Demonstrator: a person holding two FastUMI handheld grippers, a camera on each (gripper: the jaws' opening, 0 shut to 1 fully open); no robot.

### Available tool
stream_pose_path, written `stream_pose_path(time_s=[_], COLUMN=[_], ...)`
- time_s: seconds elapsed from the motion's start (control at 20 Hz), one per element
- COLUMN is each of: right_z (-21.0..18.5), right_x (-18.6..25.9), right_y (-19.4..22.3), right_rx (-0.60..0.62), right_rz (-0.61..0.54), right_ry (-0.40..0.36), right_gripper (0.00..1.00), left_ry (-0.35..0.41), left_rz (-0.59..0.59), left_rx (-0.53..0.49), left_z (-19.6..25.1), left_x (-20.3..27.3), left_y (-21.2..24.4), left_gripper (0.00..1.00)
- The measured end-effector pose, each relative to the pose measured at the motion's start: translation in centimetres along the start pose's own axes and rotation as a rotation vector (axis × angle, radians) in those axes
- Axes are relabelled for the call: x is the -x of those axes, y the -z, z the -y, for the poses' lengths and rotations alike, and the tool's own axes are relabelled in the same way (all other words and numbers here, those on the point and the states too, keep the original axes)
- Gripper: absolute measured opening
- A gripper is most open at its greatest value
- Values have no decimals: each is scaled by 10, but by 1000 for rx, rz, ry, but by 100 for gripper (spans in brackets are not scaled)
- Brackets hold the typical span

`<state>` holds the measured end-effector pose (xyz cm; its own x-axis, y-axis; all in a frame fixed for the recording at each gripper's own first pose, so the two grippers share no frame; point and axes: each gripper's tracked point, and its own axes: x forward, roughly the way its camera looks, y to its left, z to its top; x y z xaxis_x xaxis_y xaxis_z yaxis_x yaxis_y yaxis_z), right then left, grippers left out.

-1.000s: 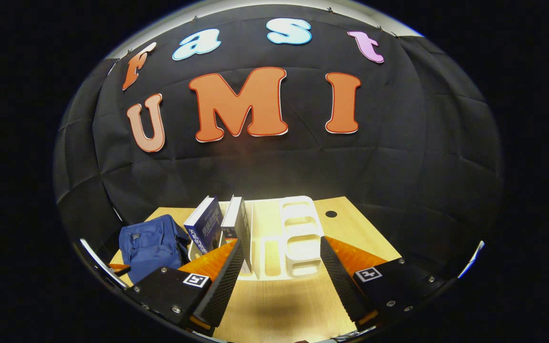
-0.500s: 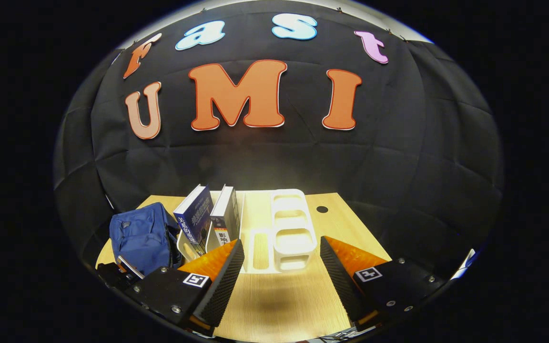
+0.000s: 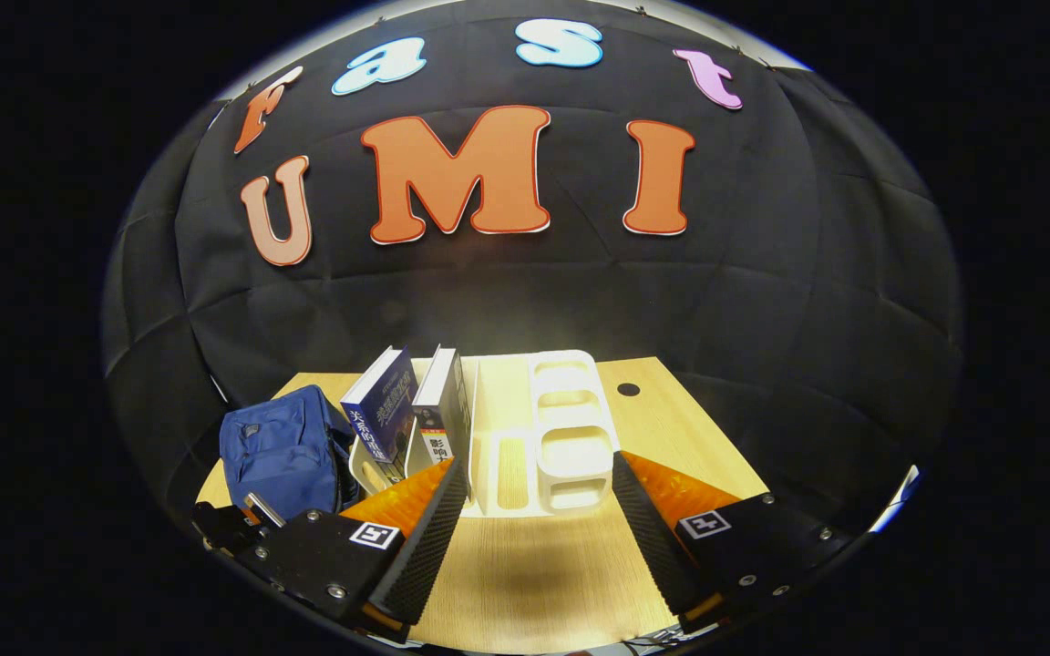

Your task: Open the schoolbag, grab two books from the bookshelf and put them into the schoolbag.

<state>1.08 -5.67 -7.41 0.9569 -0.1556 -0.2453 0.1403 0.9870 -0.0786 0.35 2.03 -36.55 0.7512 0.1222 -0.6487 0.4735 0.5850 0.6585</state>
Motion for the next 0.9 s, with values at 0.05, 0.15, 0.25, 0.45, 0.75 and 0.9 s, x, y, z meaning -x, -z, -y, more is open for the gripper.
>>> stream_pose_path(time_s=[0.05,0.15,0.25,0.45,0.75,0.9], right_z=[1,3,5,7,2,-11], right_x=[0,0,-2,-2,2,4], right_y=[0,2,4,-1,-11,-16], right_rx=[-4,-13,-28,-44,-79,-44], right_rz=[-1,-6,-9,1,28,46], right_ry=[0,-1,-3,-12,-87,-143], right_gripper=[95,95,95,96,95,95], left_ry=[-16,-54,-64,-16,175,253], left_rz=[-8,-4,2,-35,-113,-126], left_rx=[2,-19,-37,-44,24,46], left_z=[-4,-12,-15,-10,-25,-56], left_x=[2,4,6,0,17,35], left_y=[0,-6,-11,-8,-18,-38], left_gripper=[75,28,34,2,1,1])
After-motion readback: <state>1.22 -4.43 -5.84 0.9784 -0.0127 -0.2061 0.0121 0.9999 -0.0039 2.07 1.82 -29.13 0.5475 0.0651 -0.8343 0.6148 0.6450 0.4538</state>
